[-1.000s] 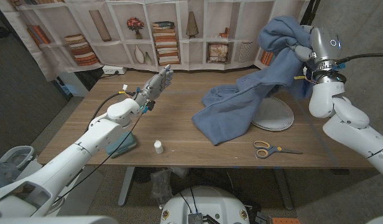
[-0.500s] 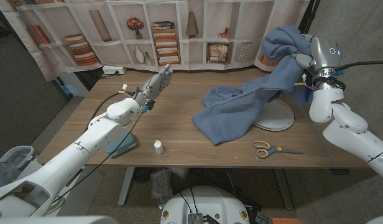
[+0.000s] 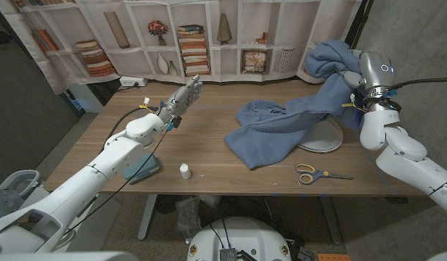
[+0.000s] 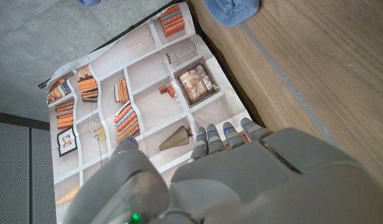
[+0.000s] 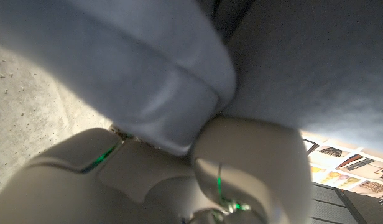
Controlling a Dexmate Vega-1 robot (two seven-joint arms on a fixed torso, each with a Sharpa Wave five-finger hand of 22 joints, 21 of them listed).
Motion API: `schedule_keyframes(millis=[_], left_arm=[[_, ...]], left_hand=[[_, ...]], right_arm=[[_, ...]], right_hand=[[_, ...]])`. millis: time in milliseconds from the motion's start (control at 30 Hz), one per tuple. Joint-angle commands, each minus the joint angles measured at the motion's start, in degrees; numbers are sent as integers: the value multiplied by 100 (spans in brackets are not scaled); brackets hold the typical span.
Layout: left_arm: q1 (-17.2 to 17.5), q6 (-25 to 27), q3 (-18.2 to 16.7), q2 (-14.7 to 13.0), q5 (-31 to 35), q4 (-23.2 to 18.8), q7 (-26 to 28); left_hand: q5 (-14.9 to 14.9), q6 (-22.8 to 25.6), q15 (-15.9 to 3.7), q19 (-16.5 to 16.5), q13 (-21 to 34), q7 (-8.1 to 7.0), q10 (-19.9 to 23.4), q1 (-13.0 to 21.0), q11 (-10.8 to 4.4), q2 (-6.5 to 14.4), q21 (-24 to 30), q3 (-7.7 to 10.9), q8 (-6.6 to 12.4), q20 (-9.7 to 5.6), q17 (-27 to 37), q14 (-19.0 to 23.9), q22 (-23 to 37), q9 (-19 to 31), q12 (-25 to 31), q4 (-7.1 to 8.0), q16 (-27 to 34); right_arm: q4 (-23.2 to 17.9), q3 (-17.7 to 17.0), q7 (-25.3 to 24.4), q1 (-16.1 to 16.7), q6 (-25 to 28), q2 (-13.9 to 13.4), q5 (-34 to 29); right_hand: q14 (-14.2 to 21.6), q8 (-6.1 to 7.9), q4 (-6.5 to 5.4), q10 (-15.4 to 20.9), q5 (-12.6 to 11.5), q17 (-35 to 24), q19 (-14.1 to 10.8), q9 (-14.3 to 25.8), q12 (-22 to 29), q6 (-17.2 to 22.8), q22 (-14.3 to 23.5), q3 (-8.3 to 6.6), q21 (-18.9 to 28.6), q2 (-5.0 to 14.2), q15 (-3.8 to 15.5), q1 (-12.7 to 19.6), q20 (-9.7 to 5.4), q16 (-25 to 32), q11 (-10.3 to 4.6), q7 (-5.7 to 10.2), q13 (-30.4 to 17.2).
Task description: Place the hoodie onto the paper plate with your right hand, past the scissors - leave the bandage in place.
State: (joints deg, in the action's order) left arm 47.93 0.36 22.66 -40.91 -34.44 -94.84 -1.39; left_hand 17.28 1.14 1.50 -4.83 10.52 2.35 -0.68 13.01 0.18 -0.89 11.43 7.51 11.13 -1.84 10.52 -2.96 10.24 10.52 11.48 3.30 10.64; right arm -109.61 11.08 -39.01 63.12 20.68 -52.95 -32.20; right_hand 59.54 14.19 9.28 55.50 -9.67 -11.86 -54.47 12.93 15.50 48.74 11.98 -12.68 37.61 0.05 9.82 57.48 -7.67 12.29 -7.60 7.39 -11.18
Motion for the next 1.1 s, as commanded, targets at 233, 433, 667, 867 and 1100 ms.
schedule_keyframes(millis=[233,433,667,867,1100], left_arm=[[10,59,35,17,-50,59,-28],[-1,107,56,18,-67,68,-45],[12,167,77,17,-96,60,-51],[27,175,86,9,-94,41,-48],[65,124,78,26,-100,56,-34]], left_hand=[[4,6,-6,-32,30,45,2,72,16,-16,28,-20,27,-74,9,-34,30,30,9,-7,22],[3,15,-6,-31,30,38,-10,75,18,-13,29,-26,31,-72,9,-35,30,30,5,-7,22],[2,3,-7,-31,30,40,-6,78,12,-10,29,-32,26,-74,9,-37,30,30,7,-7,21],[1,6,-5,-33,30,40,-5,81,0,-5,28,-38,27,-70,9,-36,30,30,7,-7,22],[1,6,-6,-35,30,38,1,86,9,0,28,-45,27,-67,9,-35,30,30,10,-7,22]], right_arm=[[35,269,139,59,133,-111,29],[35,411,228,32,197,-157,-33],[62,515,326,61,195,-195,19],[44,622,412,130,316,-250,-25],[-2,668,422,234,390,-297,-23]], right_hand=[[-44,-8,-379,108,-29,-21,39,30,-22,389,10,-351,23,902,325,655,-506,-10,-74,326,-23],[-54,-14,-388,104,-31,-21,48,31,-31,389,9,-350,28,906,319,640,-504,-11,-77,333,-24],[-71,-18,-382,117,-46,-22,58,33,-39,408,8,-364,39,915,329,642,-512,-13,-89,339,-24],[-72,-17,-375,137,-59,-24,64,34,-42,432,6,-376,48,921,328,646,-507,-8,-94,337,-25],[-74,-17,-390,165,-65,-24,73,34,-42,458,2,-359,58,891,321,600,-494,-5,-94,334,-24]])
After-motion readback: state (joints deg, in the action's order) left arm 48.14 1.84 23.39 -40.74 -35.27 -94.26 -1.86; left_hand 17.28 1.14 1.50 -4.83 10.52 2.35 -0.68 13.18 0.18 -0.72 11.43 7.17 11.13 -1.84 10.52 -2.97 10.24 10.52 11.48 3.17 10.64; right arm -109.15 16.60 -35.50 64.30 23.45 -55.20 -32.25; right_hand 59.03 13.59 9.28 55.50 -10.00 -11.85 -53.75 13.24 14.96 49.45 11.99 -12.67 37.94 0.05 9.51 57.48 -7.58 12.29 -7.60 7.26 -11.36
